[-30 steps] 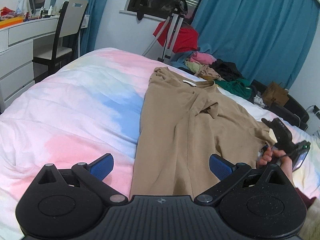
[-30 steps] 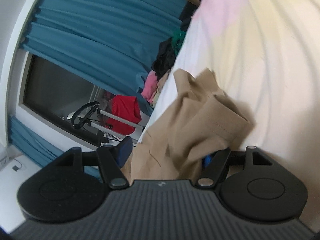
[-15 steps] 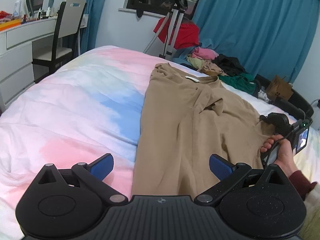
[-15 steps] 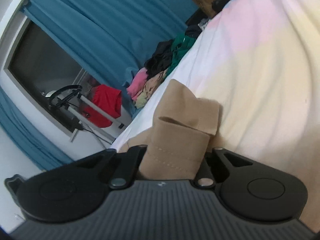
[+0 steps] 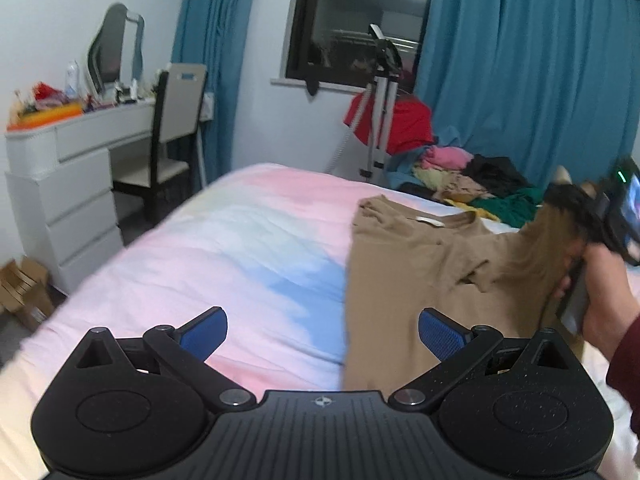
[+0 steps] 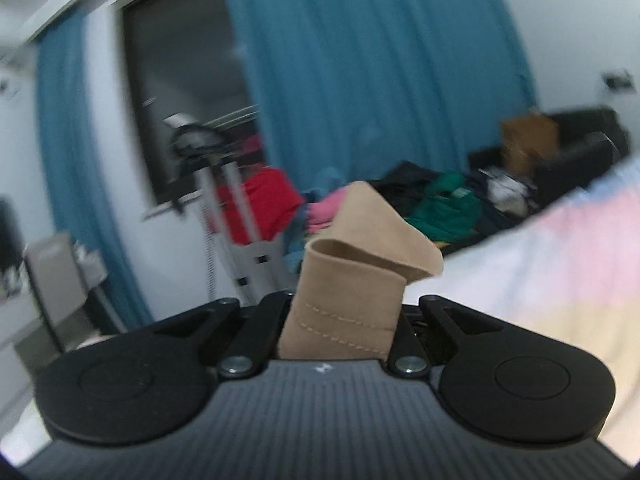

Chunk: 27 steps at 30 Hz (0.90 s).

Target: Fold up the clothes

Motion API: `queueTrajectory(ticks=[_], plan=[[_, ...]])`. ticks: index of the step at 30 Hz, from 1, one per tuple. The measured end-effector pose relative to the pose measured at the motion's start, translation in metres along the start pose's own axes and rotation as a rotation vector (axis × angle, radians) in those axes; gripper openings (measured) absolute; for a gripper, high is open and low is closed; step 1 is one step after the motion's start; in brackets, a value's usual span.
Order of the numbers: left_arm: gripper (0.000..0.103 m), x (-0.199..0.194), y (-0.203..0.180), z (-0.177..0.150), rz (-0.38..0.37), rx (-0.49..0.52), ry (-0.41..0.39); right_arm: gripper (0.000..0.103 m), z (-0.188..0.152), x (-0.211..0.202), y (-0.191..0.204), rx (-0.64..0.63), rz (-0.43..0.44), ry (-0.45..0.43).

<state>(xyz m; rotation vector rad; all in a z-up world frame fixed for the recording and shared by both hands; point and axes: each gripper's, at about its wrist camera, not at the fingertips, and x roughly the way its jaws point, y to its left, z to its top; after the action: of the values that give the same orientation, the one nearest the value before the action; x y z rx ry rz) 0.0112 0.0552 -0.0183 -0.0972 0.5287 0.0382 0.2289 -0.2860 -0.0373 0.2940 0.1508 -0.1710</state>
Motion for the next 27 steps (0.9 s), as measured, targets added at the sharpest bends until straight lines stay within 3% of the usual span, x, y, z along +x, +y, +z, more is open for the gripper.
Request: queueTrajectory(ticks=[4,7,12,14,15,16,19,27], plan=[[0.103,-0.007,0.019,0.000,0.036,0.027,-0.054,0.009,-0.018,0.001,0.075,-0.134,0.076,0.044],[0.103,0.000,0.035,-0.001,0.033,-0.001,-0.050,0.010,-0.044,0.008,0.123,-0.227,0.132,0.101],[0.103,0.020,0.043,-0.005,-0.001,-0.004,-0.024,0.015,-0.074,0.043,0.149,-0.255,0.168,0.244],[0.103,0.030,0.042,-0.005,-0.018,0.001,-0.008,0.046,-0.075,0.053,0.145,-0.213,0.198,0.285],[0.103,0.035,0.042,-0.005,-0.032,0.001,0.005,0.081,-0.074,0.054,0.145,-0.189,0.210,0.293],[0.103,0.040,0.042,-0.005,-0.055,-0.022,0.022,0.090,-0.071,0.051,0.141,-0.154,0.230,0.287],[0.103,0.050,0.041,-0.003,-0.118,-0.071,0.052,0.089,-0.061,0.028,0.131,-0.109,0.250,0.279],[0.103,0.038,0.022,-0.008,-0.135,0.014,0.030,0.089,-0.018,-0.073,0.108,-0.064,0.296,0.239]])
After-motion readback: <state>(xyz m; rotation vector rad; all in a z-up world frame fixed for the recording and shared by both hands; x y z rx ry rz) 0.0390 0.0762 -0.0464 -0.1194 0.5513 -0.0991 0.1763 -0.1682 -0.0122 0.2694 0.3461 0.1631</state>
